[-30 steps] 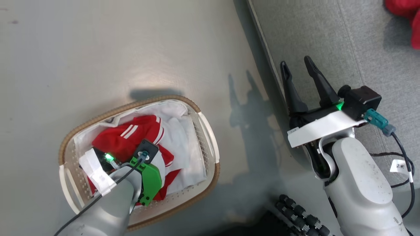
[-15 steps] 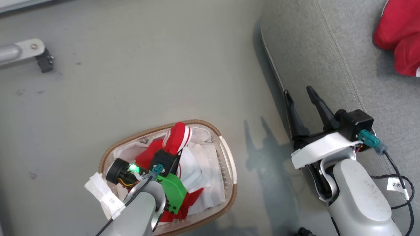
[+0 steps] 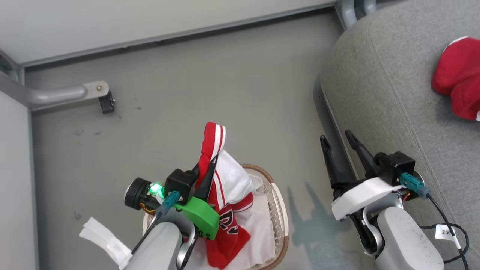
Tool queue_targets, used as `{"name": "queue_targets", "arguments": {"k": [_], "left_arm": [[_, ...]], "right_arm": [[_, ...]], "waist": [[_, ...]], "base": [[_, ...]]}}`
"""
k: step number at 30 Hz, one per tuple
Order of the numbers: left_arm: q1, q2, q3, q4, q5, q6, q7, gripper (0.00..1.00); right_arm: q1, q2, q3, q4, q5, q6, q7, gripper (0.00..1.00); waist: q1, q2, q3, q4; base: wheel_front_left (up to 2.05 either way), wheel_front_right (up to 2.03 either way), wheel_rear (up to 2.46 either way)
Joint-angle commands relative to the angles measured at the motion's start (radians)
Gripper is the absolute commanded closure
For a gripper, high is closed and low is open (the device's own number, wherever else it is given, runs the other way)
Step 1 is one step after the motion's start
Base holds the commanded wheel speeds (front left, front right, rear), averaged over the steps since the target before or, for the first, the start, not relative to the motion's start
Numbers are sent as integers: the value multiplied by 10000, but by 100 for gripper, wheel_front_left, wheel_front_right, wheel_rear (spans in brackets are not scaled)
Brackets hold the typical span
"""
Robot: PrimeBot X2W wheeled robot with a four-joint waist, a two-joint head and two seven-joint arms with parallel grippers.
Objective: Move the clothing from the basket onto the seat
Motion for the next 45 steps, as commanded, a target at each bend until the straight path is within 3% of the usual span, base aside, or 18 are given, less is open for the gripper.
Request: {"name": "queue_targets", "arguments": {"k": [1, 11, 20, 26, 28, 29, 30, 35, 45], "left_arm": [[300, 16, 159, -271, 37, -27, -37, 100], [641, 12, 923, -2075, -163, -87, -38, 100], [174, 13, 827, -3055, -141, -125, -37, 100], [-123, 13, 661, -3407, -291, -21, -37, 100], [-191, 13, 570, -3487, -389, 12, -38, 100], [-271, 13, 391, -3535, -424, 34, -38, 100], [-307, 14, 336, -3523, -381, 41, -37, 100], [-385, 12, 102, -3411, -490, 78, -37, 100], [-651, 12, -634, -3605, -887, 222, -37, 100]], "right_arm": [[199, -45, 2, 48, -88, -11, -22, 0], [714, -43, 97, 136, -48, -11, -22, 0], [1187, -42, 387, 150, -77, -11, -22, 0], [1140, -42, 1453, -176, 18, -11, -22, 0], [1000, -38, 2153, -367, 100, -11, -22, 0], [774, -191, 3160, -801, 302, -11, -22, 0], [707, -293, 3535, -946, 408, -11, -22, 0], [93, -513, 4778, -1417, 967, -11, -22, 0], [-1311, -279, 5396, -472, 841, -11, -22, 0]], "waist": [[0, 0, -610, 281], [0, 0, -1336, 399], [0, 0, -1791, 558], [0, 0, -1902, 672], [0, 0, -1915, 722], [0, 0, -1897, 818], [0, 0, -1890, 858], [0, 0, -1856, 1038], [0, 0, -1647, 1610]], "base": [[0, 0, 0], [0, 0, 0], [0, 0, 0], [0, 0, 0], [0, 0, 0], [0, 0, 0], [0, 0, 0], [0, 0, 0], [0, 0, 0]]}}
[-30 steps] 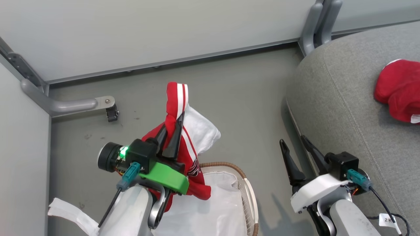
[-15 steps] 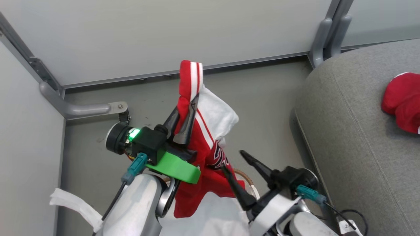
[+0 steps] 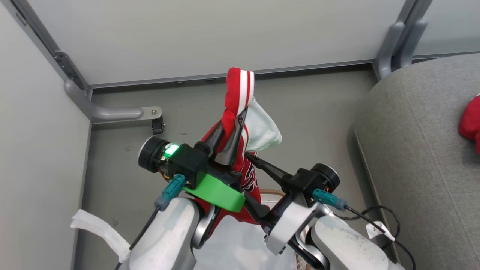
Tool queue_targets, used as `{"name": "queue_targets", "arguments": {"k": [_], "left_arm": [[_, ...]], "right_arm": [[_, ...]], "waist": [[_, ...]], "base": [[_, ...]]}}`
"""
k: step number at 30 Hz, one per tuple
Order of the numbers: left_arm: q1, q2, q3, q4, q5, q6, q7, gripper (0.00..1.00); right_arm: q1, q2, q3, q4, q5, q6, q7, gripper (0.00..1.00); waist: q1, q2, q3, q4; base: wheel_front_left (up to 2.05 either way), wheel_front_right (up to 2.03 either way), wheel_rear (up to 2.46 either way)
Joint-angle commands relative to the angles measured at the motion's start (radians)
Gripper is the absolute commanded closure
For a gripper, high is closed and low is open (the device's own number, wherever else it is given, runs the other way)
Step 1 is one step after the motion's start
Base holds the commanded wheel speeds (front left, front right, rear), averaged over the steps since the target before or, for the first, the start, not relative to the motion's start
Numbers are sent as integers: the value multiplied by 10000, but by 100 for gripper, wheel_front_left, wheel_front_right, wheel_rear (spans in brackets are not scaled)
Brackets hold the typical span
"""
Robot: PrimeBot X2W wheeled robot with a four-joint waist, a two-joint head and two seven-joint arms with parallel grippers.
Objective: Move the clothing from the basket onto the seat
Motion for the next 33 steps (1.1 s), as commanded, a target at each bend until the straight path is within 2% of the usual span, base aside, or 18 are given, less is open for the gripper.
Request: {"name": "queue_targets", "arguments": {"k": [1, 7, 14, 15, 16, 17, 18, 24, 26, 27, 33], "left_arm": [[-212, 12, -116, -63, -131, 60, -37, 100], [-357, 11, -675, -197, -388, 216, -35, 100], [-430, 11, -1097, -229, -627, 357, -35, 100], [-429, 11, -1147, -220, -676, 345, -35, 100], [-427, 11, -1184, -215, -714, 369, -35, 100], [-428, 11, -1207, -209, -726, 384, -35, 100], [-433, 11, -1229, -201, -741, 400, -35, 100], [-315, 11, -1064, -85, -705, 470, -34, 100], [-184, 12, -924, -76, -603, 498, -23, 45], [-102, 14, -828, -26, -580, 511, -22, 1], [102, 17, -388, 134, -433, 389, -22, 0]], "right_arm": [[-183, 38, -38, 165, -117, -11, -22, 0], [-494, 196, -291, 692, -419, -12, -22, 0], [-476, 237, -407, 345, -458, -11, -22, 0], [-481, 239, -366, 335, -435, -11, -22, 5], [-491, 242, -317, 342, -421, -11, -22, 54], [-507, 241, -292, 356, -406, -11, -22, 92], [-541, 238, -213, 377, -378, -11, -22, 100], [-512, 229, -198, 337, -328, -11, -22, 100], [-354, 228, -317, 264, -306, -11, -22, 100], [-267, 231, -359, 206, -301, -12, -22, 100], [192, 235, -847, -40, -398, -11, -22, 100]], "waist": [[0, 0, 104, 201], [0, 0, 218, 564], [0, 0, 273, 807], [0, 0, 274, 825], [0, 0, 274, 838], [0, 0, 276, 843], [0, 0, 281, 846], [0, 0, 227, 569], [0, 0, 186, 311], [0, 0, 162, 122], [0, 0, 102, -981]], "base": [[0, 0, 0], [0, 0, 0], [0, 0, 0], [0, 0, 0], [0, 0, 0], [0, 0, 0], [0, 0, 0], [0, 0, 0], [0, 0, 0], [0, 0, 0], [0, 0, 0]]}}
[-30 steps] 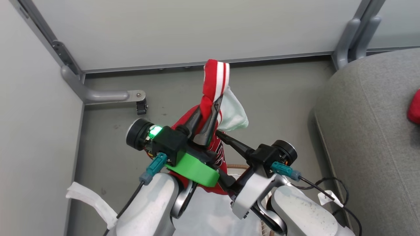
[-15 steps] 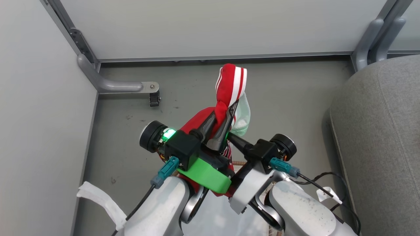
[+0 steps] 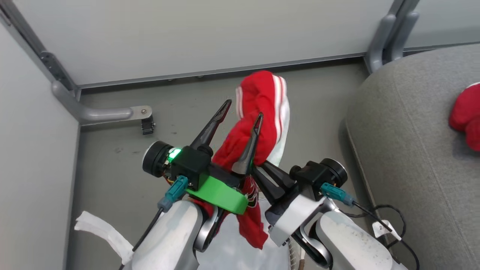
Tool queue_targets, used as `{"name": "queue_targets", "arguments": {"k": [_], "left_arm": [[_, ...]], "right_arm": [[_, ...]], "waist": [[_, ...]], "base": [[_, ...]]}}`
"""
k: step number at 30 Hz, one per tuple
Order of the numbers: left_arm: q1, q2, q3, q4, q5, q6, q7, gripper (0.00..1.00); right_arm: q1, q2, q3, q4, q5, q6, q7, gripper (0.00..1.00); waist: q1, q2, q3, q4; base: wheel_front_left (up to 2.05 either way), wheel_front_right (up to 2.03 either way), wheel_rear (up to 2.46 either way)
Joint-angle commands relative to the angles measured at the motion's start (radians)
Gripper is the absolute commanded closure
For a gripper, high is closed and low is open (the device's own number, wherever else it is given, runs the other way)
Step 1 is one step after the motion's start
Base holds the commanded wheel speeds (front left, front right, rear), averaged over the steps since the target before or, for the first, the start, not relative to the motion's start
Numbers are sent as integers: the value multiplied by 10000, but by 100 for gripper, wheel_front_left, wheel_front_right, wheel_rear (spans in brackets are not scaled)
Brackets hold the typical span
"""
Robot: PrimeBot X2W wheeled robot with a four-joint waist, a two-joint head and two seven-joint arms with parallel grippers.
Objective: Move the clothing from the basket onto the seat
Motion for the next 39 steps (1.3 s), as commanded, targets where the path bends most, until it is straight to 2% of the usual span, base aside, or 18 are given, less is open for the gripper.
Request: {"name": "queue_targets", "arguments": {"k": [1, 18, 23, 33, 37, 39], "left_arm": [[151, 21, 125, 81, 93, -39, -4, 0], [486, 29, 1214, 763, 910, -461, -4, 0], [613, 32, 1364, 856, 1048, -586, -4, 0], [87, 40, 657, 1159, 882, -818, -4, 0], [-82, 38, 479, 1357, 872, -865, -4, 0], [-120, 38, 483, 1399, 921, -865, -4, 0]], "right_arm": [[221, -29, -131, -94, -32, -13, -22, 100], [1031, -21, -988, -1311, 139, -13, -22, 100], [1211, -18, -1229, -1489, 238, -13, -22, 100], [1393, -13, -2955, -2291, -17, -13, -23, 100], [822, -7, -3633, -2619, -358, -11, -23, 100], [401, -209, -3834, -2788, -555, -11, -22, 100]], "waist": [[0, 0, -67, -931], [0, 0, 393, -4762], [0, 0, 423, -5611], [0, 0, 846, -5822], [0, 0, 1058, -5846], [0, 0, 1183, -5842]], "base": [[0, 0, 0], [0, 0, 0], [0, 0, 0], [0, 0, 0], [9, 9, 9], [11, 11, 11]]}}
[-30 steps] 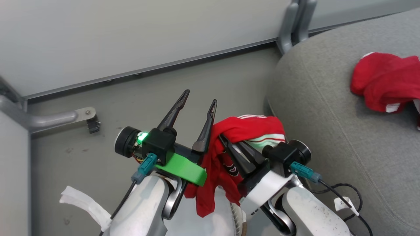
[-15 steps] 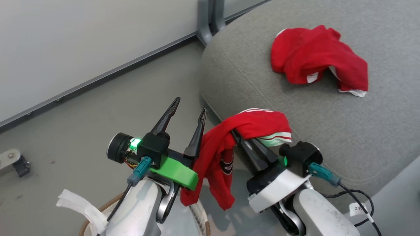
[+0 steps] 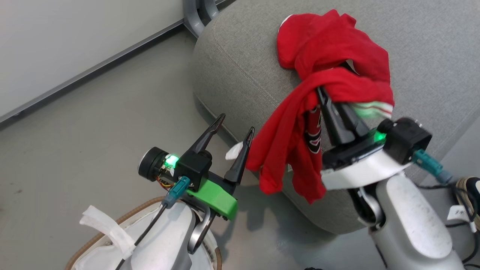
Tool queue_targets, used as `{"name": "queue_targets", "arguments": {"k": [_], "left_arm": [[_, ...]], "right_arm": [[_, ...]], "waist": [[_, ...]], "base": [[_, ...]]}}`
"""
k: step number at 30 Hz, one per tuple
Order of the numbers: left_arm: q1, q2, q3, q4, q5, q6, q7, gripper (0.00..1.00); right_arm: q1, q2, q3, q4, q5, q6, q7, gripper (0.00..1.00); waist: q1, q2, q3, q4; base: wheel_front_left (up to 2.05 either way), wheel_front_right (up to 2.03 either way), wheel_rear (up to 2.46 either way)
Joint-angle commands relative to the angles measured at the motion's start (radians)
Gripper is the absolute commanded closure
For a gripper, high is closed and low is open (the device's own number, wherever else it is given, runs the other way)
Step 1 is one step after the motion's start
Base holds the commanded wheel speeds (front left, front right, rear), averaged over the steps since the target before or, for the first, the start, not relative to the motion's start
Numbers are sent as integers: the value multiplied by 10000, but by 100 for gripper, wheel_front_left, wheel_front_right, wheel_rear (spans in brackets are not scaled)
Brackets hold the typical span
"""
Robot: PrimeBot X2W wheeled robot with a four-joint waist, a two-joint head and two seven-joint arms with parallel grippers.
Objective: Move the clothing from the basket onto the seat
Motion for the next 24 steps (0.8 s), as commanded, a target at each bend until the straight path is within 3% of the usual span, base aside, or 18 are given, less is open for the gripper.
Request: {"name": "queue_targets", "arguments": {"k": [1, 4, 11, 16, 24], "left_arm": [[-161, 52, 35, 15, 49, -30, -4, 0], [-150, 69, 77, 11, 169, -41, -4, 0], [-90, 389, 91, -3, 254, -44, -4, 0], [-126, 662, 285, -75, 393, -44, -4, 0], [-333, 894, 379, -193, 637, -45, -4, 0]], "right_arm": [[-411, -231, -225, -120, -76, -10, -24, 100], [-1350, -608, -988, -415, -15, -9, -24, 100], [-3752, -2177, -2222, -397, -330, -9, -24, 100], [-5381, -2936, -2725, 441, -425, -9, -24, 100], [-6897, -3456, -3116, 2180, -908, -10, -24, 100]], "waist": [[0, -1, 194, -30], [0, -1, 429, -36], [0, -1, 1003, -29], [0, -1, 1425, -20], [0, -1, 2244, 272]], "base": [[8, 8, 8], [5, 5, 5], [0, 0, 0], [0, 0, 0], [0, 0, 0]]}}
